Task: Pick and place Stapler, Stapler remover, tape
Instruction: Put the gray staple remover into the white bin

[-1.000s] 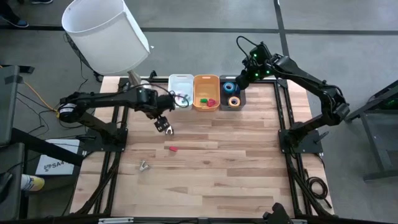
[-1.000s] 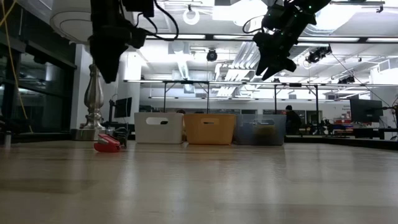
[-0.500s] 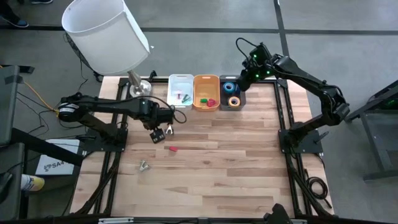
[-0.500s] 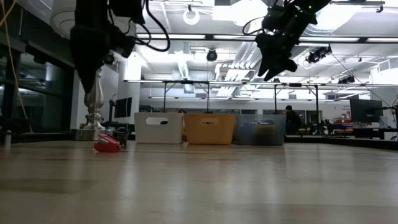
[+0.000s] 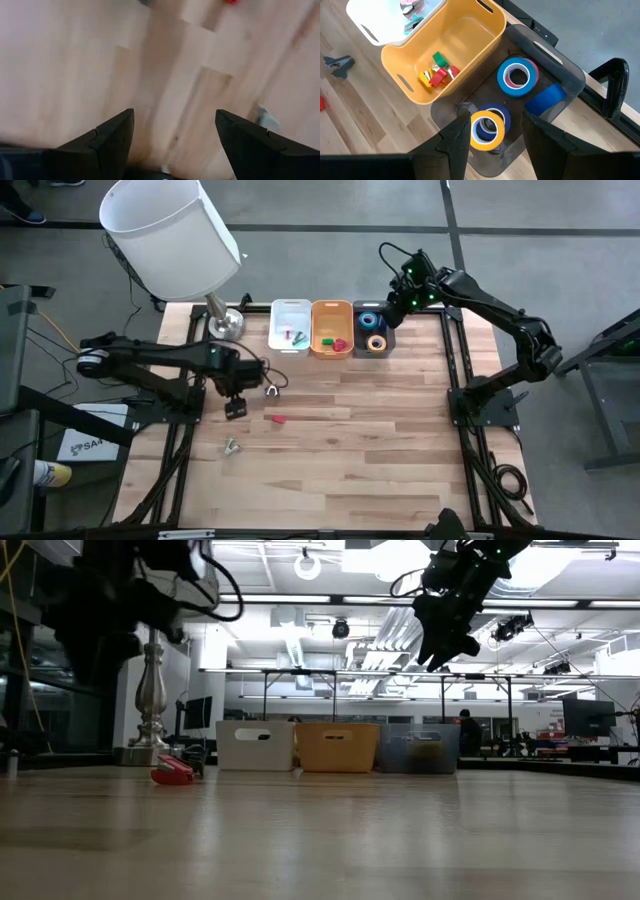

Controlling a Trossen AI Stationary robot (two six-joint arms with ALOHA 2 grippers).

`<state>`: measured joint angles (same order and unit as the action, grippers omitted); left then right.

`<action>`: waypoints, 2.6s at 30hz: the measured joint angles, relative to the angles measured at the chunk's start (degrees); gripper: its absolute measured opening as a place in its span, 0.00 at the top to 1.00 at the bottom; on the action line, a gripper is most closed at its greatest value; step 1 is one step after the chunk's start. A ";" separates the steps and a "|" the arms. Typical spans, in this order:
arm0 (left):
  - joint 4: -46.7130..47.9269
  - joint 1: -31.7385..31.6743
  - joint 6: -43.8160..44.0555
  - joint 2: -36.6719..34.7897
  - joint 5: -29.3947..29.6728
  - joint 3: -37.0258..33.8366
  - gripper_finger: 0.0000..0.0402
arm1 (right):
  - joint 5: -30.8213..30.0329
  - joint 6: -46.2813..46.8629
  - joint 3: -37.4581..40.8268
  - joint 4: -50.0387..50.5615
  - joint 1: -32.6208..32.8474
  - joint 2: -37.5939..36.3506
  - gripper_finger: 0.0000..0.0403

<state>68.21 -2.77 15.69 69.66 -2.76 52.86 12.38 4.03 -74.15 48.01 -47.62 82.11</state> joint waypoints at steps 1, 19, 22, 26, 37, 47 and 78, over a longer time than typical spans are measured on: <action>-0.73 0.41 -0.04 -1.09 -1.33 -1.20 0.32 | -0.01 0.00 0.00 0.00 0.00 0.00 0.59; -3.94 15.74 18.34 -5.87 -3.92 -6.51 0.32 | 0.00 1.05 0.00 0.67 0.02 0.00 0.59; -4.19 18.69 21.92 -5.87 -3.27 -6.51 0.32 | -0.02 1.03 0.00 0.77 0.02 0.00 0.59; -4.14 22.68 27.75 -5.87 -1.91 -6.51 0.32 | -0.01 0.88 0.00 0.97 0.02 0.00 0.59; -5.52 31.16 41.90 -5.82 -1.59 -6.51 0.31 | 0.03 -0.28 0.00 1.22 0.02 -0.01 0.59; -7.47 38.89 48.27 -4.38 1.01 -6.51 0.16 | 0.12 -1.53 0.00 1.73 0.02 0.00 0.59; -20.24 60.60 80.68 22.05 16.00 -6.23 0.15 | 0.17 -3.23 0.00 3.42 0.02 -0.02 0.59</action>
<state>47.98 57.82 96.38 91.71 13.24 46.62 12.56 0.80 -74.15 51.42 -47.59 82.08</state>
